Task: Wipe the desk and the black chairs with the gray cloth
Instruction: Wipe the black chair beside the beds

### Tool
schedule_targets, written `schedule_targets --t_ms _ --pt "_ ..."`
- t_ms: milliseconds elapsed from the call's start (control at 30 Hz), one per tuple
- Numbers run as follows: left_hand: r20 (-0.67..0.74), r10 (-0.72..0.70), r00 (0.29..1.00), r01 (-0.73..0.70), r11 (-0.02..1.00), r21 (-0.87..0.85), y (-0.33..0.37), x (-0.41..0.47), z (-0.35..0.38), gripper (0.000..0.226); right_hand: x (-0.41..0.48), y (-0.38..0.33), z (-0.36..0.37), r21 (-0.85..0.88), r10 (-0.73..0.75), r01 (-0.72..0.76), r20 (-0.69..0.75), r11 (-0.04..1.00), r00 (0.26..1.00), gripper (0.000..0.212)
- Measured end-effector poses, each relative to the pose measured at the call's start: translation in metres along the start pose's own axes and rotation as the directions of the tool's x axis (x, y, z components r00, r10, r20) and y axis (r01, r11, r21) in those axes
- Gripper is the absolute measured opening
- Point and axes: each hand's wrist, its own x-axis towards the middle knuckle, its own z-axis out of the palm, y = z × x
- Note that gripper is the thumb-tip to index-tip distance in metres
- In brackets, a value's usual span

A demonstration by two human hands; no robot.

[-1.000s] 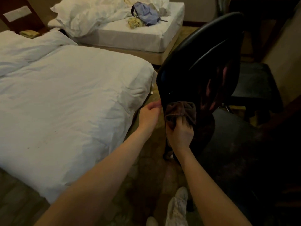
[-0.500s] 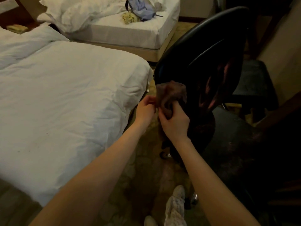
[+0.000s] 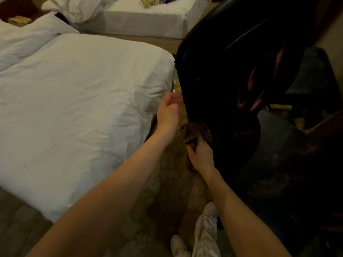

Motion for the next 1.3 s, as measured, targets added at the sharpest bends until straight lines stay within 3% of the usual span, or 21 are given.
schedule_targets --t_ms 133,233,333,433,533,633,767,867,1000,1100,1233,1300 --pt "0.051 -0.006 0.999 0.008 0.999 -0.035 -0.003 0.006 -0.001 0.045 -0.003 0.013 0.005 0.007 0.071 -0.072 0.082 0.997 0.994 0.054" --pt "0.091 -0.062 0.994 0.073 0.990 -0.121 -0.012 0.011 -0.012 0.044 -0.015 0.012 0.001 0.005 0.081 -0.082 0.117 0.997 0.990 0.042" --pt "0.085 -0.157 0.984 0.165 0.982 -0.096 -0.026 0.008 -0.012 0.037 -0.031 -0.005 -0.012 0.078 -0.078 0.080 -0.025 0.994 0.997 0.027" --pt "0.040 -0.253 0.967 0.255 0.963 -0.083 -0.038 0.001 -0.002 0.037 -0.027 -0.029 -0.028 0.085 -0.181 0.203 -0.216 0.975 0.959 0.034" --pt "0.001 -0.290 0.957 0.288 0.950 -0.121 -0.038 0.003 0.004 0.031 -0.009 -0.039 -0.038 -0.058 -0.214 0.206 -0.195 0.977 0.957 0.041" --pt "-0.009 -0.281 0.960 0.280 0.958 -0.059 -0.039 0.002 0.004 0.041 -0.002 -0.027 -0.035 -0.231 -0.172 0.140 -0.126 0.963 0.977 0.046" --pt "0.011 -0.269 0.963 0.269 0.963 -0.027 -0.041 -0.001 0.004 0.058 -0.001 -0.016 -0.029 -0.370 -0.313 0.210 -0.245 0.905 0.918 0.044" --pt "0.026 -0.245 0.969 0.245 0.969 -0.006 -0.041 -0.002 0.003 0.061 0.002 -0.007 -0.024 -0.421 -0.345 0.228 -0.226 0.878 0.911 0.047" --pt "0.043 -0.237 0.971 0.232 0.969 0.087 -0.044 -0.004 0.000 0.051 -0.011 0.009 -0.016 -0.370 -0.098 0.074 -0.046 0.926 0.994 0.049" --pt "0.051 -0.239 0.970 0.232 0.966 0.111 -0.036 -0.013 -0.003 0.044 -0.033 0.019 -0.022 -0.131 -0.062 0.055 -0.048 0.990 0.997 0.039" --pt "-0.045 0.004 0.999 0.007 0.972 0.233 -0.004 -0.019 0.007 0.047 -0.043 -0.012 -0.055 0.197 -0.048 0.124 -0.352 0.972 0.935 0.023" --pt "-0.076 0.163 0.984 -0.136 0.949 0.285 0.019 -0.026 0.019 0.052 -0.038 -0.040 -0.079 0.252 -0.048 0.190 -0.479 0.949 0.876 0.014"
